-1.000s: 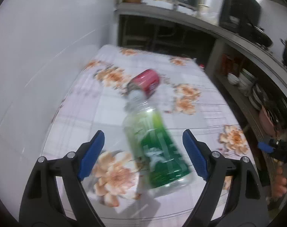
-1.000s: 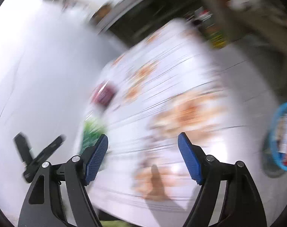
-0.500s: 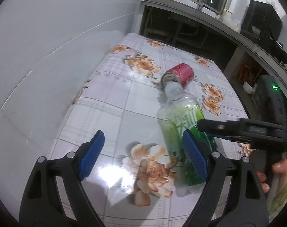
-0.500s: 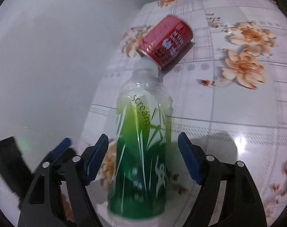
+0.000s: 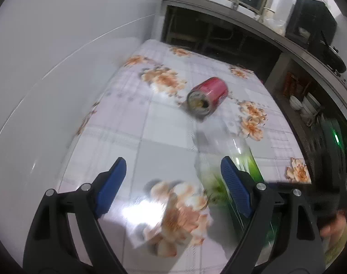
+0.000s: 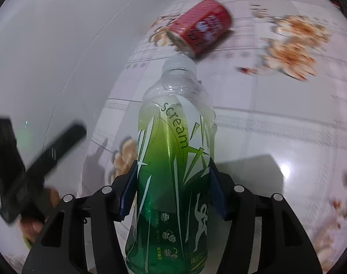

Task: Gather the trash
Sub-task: 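Return both tools to the table and grasp the green bottle with the right tool, then grasp the red milk can with the left tool while the right tool holds the bottle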

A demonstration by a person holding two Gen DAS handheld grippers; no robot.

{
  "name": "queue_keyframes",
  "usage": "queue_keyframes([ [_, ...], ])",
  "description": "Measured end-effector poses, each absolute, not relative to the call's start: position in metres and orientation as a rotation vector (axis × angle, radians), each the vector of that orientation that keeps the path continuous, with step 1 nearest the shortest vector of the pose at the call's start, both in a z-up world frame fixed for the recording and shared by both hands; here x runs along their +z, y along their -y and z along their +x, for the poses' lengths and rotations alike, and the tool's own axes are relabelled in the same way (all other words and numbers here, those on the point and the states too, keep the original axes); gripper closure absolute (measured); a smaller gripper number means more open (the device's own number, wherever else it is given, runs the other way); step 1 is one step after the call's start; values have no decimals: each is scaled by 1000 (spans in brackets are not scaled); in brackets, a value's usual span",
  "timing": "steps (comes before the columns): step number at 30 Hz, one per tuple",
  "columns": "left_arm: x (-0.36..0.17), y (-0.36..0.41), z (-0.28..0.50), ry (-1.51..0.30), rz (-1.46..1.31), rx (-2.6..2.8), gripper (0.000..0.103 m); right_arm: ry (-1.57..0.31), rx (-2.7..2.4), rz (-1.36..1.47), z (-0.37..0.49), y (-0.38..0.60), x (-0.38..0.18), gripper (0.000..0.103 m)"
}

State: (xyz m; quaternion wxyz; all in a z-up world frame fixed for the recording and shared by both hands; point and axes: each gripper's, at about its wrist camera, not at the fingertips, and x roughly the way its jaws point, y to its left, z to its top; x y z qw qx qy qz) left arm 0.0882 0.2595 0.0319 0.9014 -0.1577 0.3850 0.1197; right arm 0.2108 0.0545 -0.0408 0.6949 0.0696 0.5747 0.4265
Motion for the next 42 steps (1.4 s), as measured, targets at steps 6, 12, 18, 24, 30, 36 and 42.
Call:
queue_keyframes([
  [6,33,-242,148,-775,-246,138,18,-1224,821,182,204,21,-39,47],
  [12,22,-234,209,-767,-125,123,17,-1190,707,270,207,94,-41,47],
  [18,4,-241,258,-757,-37,122,14,-1176,680,339,200,126,-44,47],
  [24,-21,-253,288,-830,-74,93,14,-1160,671,318,196,122,-40,47],
  [30,-30,-255,289,-818,-115,75,32,-1161,675,347,194,124,-42,47],
  [36,-15,-227,269,-801,-9,69,38,-1165,669,341,194,122,-44,47],
  [42,13,-190,227,-760,74,8,41,-1163,652,337,194,123,-44,47],
])
